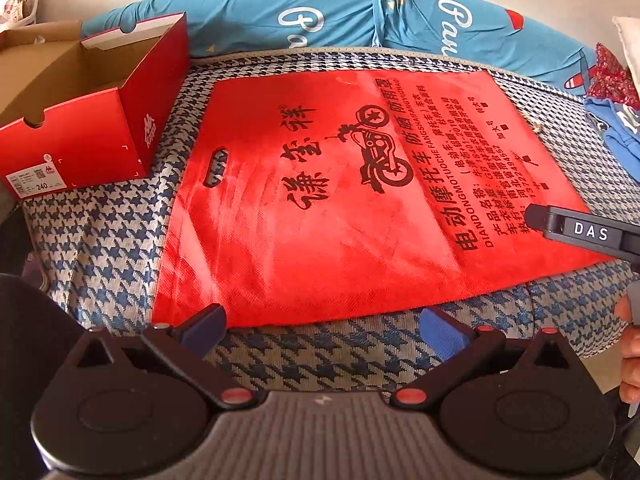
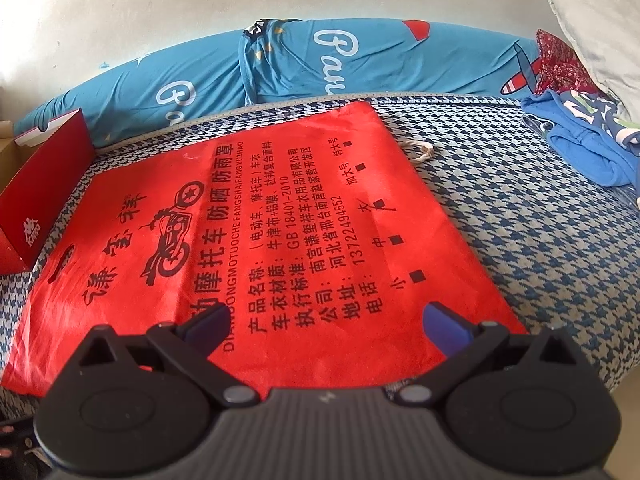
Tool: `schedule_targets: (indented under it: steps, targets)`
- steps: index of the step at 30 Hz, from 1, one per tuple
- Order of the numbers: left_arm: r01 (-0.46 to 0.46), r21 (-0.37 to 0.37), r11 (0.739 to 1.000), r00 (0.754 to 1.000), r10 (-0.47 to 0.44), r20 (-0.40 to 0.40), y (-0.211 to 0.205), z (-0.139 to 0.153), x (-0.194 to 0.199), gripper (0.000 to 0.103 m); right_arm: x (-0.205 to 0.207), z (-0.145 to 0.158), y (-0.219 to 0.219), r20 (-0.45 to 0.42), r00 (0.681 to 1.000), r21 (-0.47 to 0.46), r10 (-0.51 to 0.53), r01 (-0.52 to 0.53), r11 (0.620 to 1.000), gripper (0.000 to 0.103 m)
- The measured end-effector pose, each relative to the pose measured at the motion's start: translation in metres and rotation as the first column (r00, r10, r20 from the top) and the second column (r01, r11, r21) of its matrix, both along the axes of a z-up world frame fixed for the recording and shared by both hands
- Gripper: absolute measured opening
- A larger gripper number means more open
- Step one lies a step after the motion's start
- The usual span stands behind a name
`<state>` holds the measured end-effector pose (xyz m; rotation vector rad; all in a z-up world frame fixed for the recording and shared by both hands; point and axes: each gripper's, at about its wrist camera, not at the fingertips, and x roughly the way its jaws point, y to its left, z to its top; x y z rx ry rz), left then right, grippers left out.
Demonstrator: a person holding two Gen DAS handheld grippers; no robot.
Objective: Fold shopping bag
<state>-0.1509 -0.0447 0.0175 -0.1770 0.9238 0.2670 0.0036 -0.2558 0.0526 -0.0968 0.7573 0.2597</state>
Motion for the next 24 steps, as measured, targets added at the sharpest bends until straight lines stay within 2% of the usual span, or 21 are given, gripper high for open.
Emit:
schedule_targets:
  steps: [6, 12, 15, 24]
  targets:
    - [0.045, 0.012, 0.999, 0.999, -0.045, -0.003, -0.012, -0.001, 0.000, 0.103, -0.001, -0.003, -0.002, -0.008, 1.000, -0.007, -0.013, 0.013, 1.000, 0.103]
    - [0.026, 0.022, 0.999, 1.000, -0.026, 0.007, -0.007, 0.000, 0.001, 0.103, -0.002, -0.005, -0.004, -0.013, 1.000, -0.017, -0.028, 0.028, 0.999, 0.103]
    - [0.024, 0.004, 1.000, 1.000, -0.024, 0.005, -0.004, -0.002, 0.002, 0.103, -0.002, -0.006, -0.006, -0.015, 0.999, -0.025, -0.046, 0.045, 0.999, 0.103]
    - [0.064, 0.021, 0.998, 0.998, -0.065, 0.013, -0.004, -0.006, 0.008, 0.103, -0.008, -0.004, -0.038, -0.008, 0.992, -0.017, -0.128, 0.128, 0.992, 0.103]
